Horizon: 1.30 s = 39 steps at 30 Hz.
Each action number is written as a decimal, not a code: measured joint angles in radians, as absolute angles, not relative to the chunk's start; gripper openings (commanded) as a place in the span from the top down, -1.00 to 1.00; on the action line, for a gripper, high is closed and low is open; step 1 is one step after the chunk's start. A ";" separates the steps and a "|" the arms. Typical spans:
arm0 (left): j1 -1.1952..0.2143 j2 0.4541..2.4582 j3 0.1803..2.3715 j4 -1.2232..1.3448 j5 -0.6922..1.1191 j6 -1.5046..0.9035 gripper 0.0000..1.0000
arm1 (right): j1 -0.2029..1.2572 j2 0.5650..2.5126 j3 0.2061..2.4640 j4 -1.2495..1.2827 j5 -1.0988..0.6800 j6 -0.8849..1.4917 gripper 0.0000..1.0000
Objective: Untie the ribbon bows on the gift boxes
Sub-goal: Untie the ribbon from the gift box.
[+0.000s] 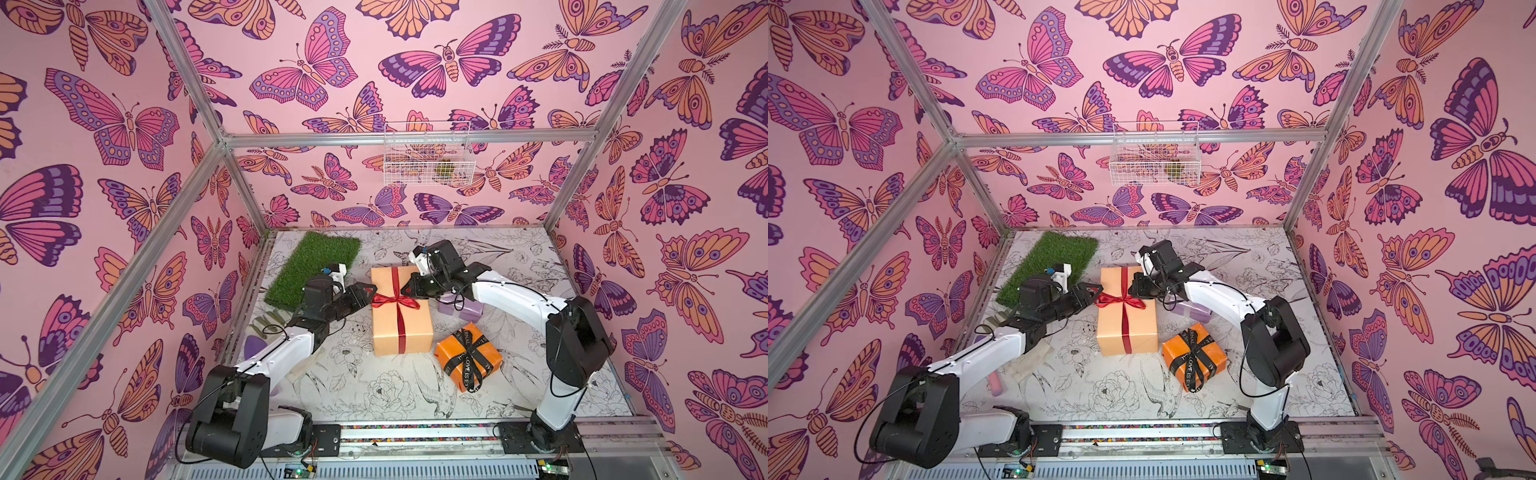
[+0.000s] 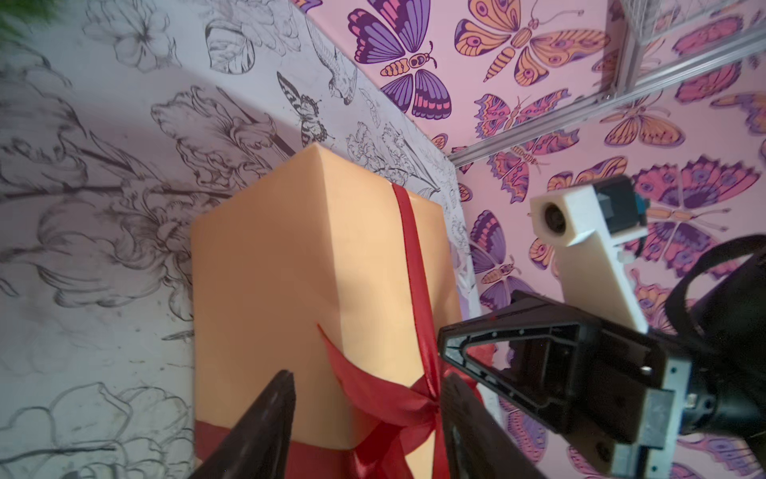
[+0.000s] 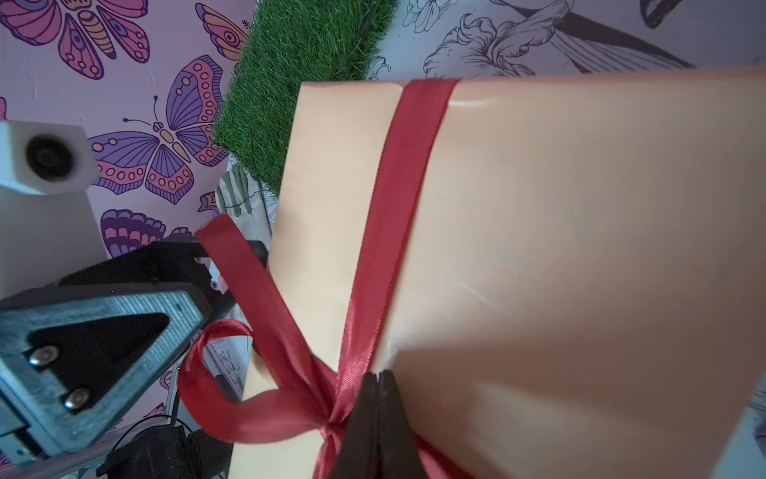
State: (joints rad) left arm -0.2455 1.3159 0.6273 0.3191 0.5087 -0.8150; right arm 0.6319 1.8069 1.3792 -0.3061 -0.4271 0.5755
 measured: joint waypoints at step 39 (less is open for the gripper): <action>-0.231 1.451 0.677 0.535 0.536 -0.877 -0.11 | 0.632 1.780 1.362 -0.339 -0.360 0.519 1.00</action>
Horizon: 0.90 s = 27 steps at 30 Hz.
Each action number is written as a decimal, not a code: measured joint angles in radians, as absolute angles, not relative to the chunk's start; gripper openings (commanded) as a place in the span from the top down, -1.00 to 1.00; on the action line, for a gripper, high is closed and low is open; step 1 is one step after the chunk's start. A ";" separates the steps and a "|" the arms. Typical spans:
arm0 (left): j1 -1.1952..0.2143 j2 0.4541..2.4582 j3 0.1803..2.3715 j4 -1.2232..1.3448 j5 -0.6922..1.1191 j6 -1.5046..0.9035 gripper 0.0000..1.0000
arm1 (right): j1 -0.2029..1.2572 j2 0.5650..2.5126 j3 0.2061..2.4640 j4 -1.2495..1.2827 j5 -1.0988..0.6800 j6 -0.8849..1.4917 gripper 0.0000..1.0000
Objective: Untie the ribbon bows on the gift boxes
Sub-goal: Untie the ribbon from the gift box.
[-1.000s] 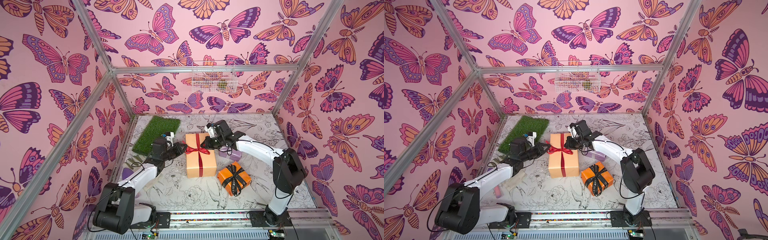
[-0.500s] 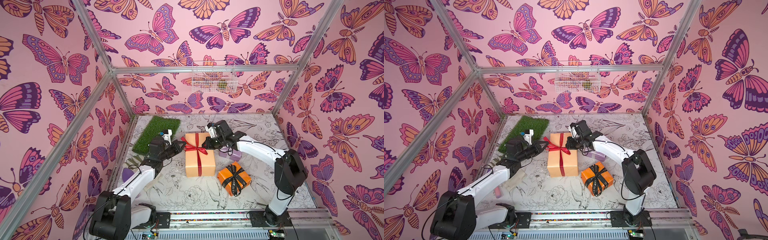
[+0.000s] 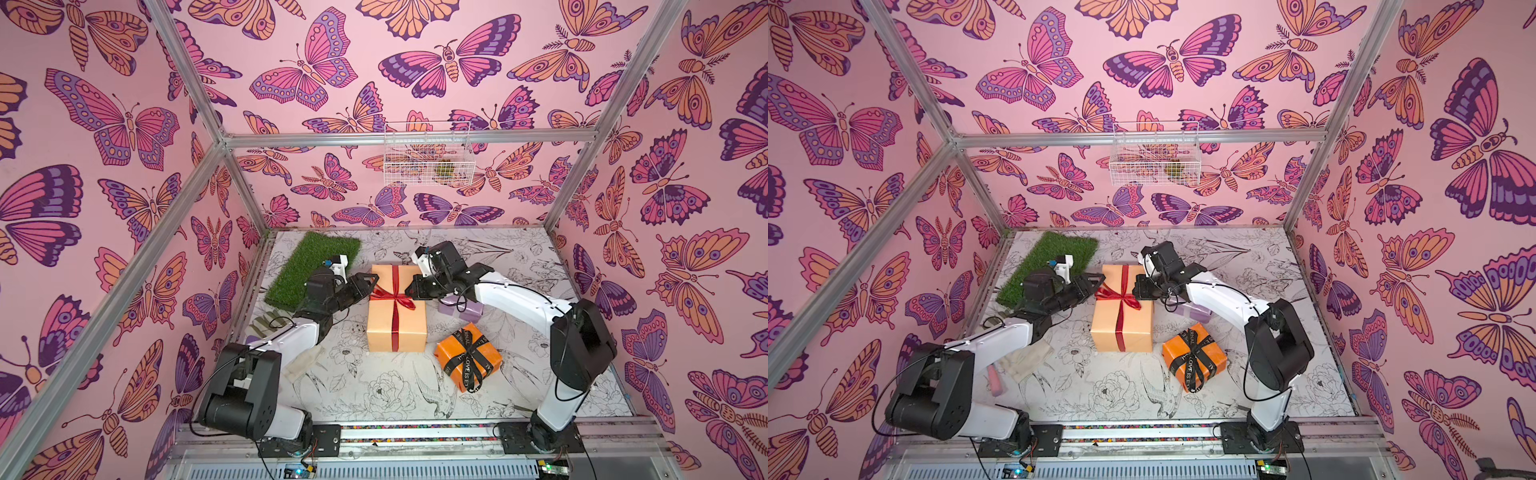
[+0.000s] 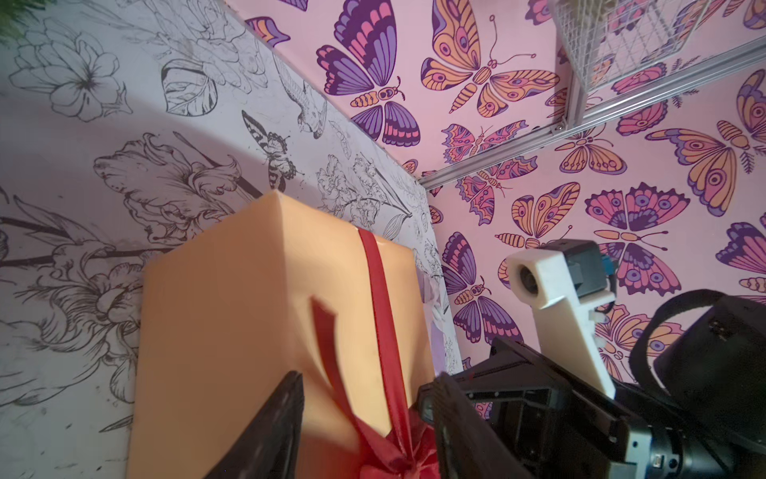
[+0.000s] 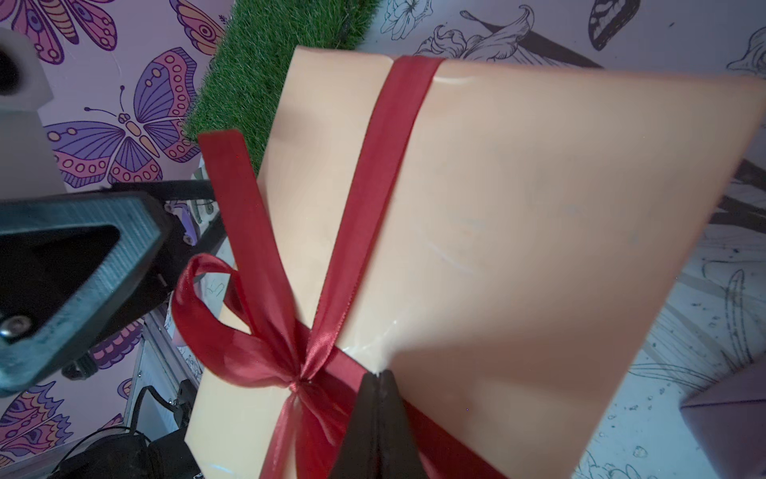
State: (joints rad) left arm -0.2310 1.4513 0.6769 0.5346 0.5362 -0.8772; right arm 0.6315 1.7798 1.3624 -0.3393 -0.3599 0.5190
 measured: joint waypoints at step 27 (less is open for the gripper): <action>-0.228 1.599 0.823 0.544 0.511 -0.823 1.00 | 0.628 1.761 1.335 -0.319 -0.360 0.516 1.00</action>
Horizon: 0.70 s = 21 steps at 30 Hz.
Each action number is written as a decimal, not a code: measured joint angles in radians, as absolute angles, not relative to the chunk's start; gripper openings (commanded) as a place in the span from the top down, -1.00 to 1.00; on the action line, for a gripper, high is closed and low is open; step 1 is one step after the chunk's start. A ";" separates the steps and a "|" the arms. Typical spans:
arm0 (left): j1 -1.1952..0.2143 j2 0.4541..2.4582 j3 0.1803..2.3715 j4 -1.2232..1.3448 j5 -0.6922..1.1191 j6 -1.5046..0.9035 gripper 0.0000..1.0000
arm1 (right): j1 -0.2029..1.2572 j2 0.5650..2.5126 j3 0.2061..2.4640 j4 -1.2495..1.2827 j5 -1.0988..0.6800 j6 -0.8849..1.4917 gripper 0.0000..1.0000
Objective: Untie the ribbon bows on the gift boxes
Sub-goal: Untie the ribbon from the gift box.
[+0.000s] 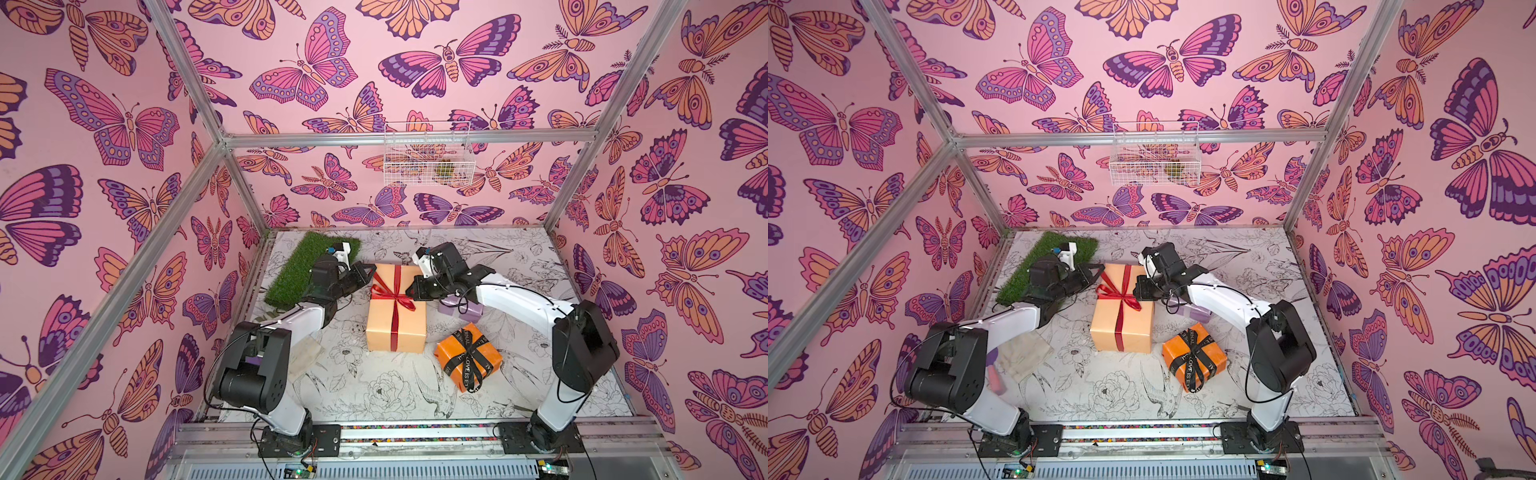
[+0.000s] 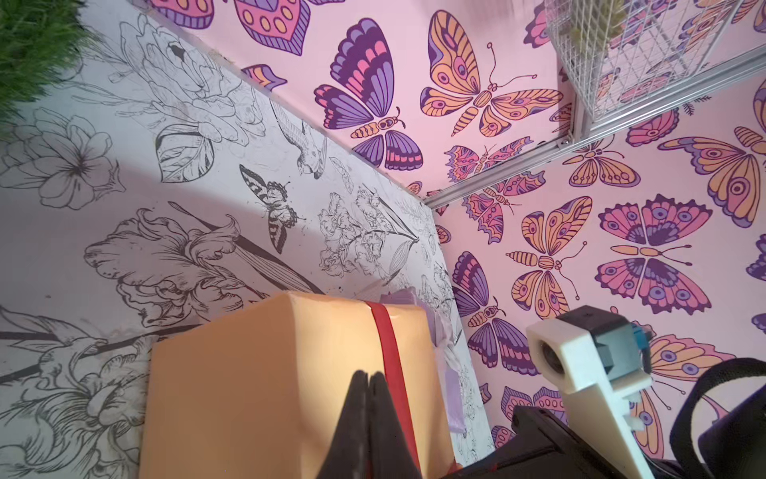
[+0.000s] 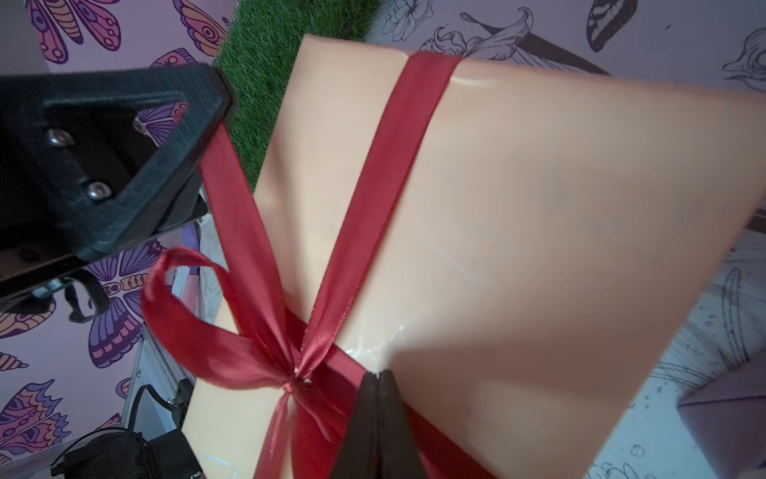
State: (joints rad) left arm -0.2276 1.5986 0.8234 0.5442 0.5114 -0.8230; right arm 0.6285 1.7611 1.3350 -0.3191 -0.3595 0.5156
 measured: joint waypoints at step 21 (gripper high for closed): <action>-0.068 1.390 0.742 0.405 0.339 -0.773 1.00 | 0.361 1.494 1.093 -0.269 -0.335 0.582 1.00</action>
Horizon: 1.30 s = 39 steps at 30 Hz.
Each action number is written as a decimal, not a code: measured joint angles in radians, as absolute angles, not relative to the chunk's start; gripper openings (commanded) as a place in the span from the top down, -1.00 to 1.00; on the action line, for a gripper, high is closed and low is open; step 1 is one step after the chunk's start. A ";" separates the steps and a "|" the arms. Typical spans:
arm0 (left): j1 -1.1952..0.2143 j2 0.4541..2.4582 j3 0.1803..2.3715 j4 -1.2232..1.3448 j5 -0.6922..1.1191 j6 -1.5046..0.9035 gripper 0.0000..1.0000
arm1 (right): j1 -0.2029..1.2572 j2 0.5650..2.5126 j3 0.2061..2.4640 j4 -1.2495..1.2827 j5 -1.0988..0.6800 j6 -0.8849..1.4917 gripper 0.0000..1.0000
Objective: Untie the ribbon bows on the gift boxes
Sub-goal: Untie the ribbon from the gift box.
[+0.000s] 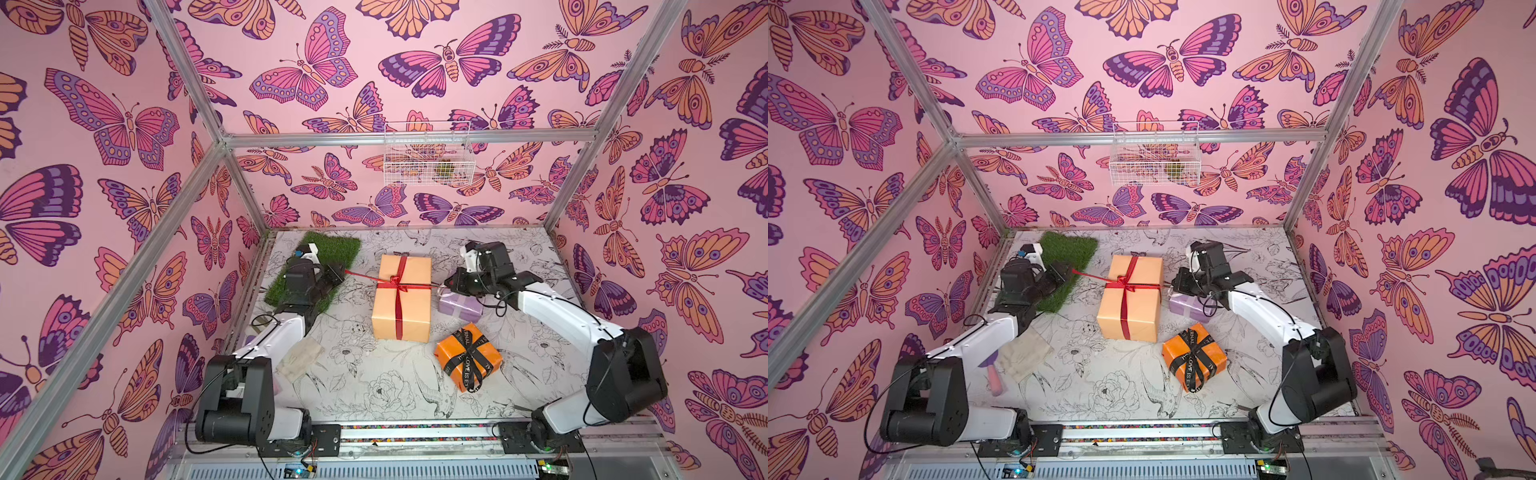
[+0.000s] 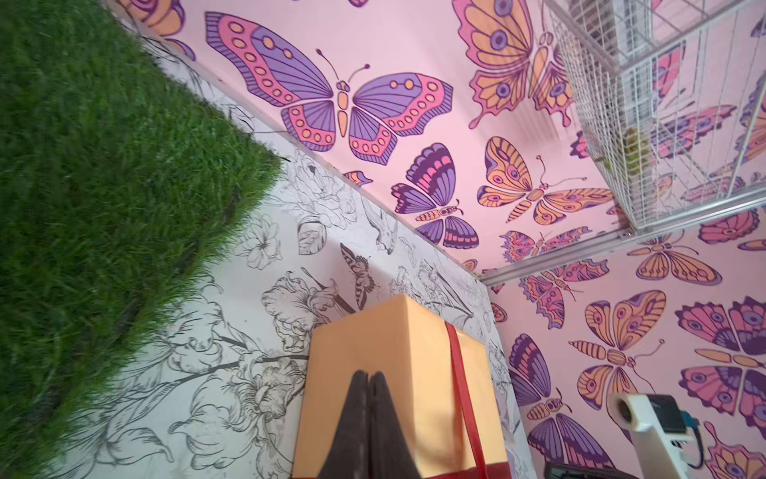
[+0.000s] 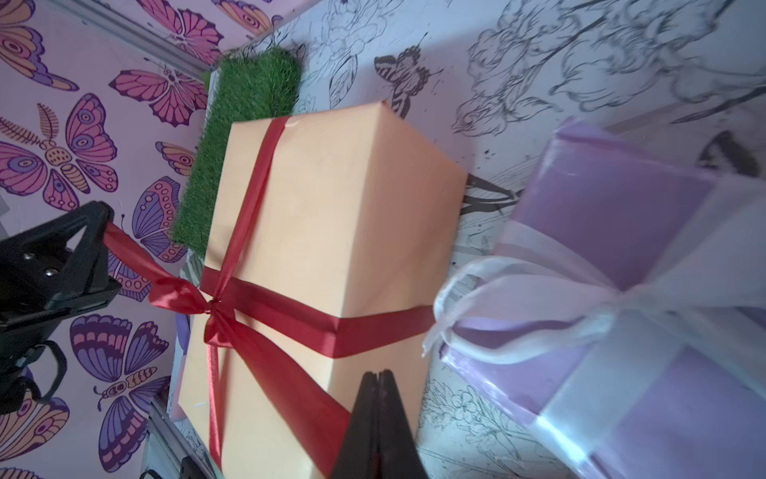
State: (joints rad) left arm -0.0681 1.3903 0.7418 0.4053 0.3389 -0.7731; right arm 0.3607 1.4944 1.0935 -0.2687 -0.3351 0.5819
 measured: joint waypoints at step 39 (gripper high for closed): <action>0.066 1.179 0.704 0.170 0.376 -0.751 -0.99 | 0.289 1.460 1.132 -0.398 -0.145 0.494 -0.99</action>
State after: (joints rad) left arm 0.0662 1.1790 0.7040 0.1699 0.3763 -0.7506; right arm 0.2893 1.4597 1.1320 -0.3981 -0.1452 0.4942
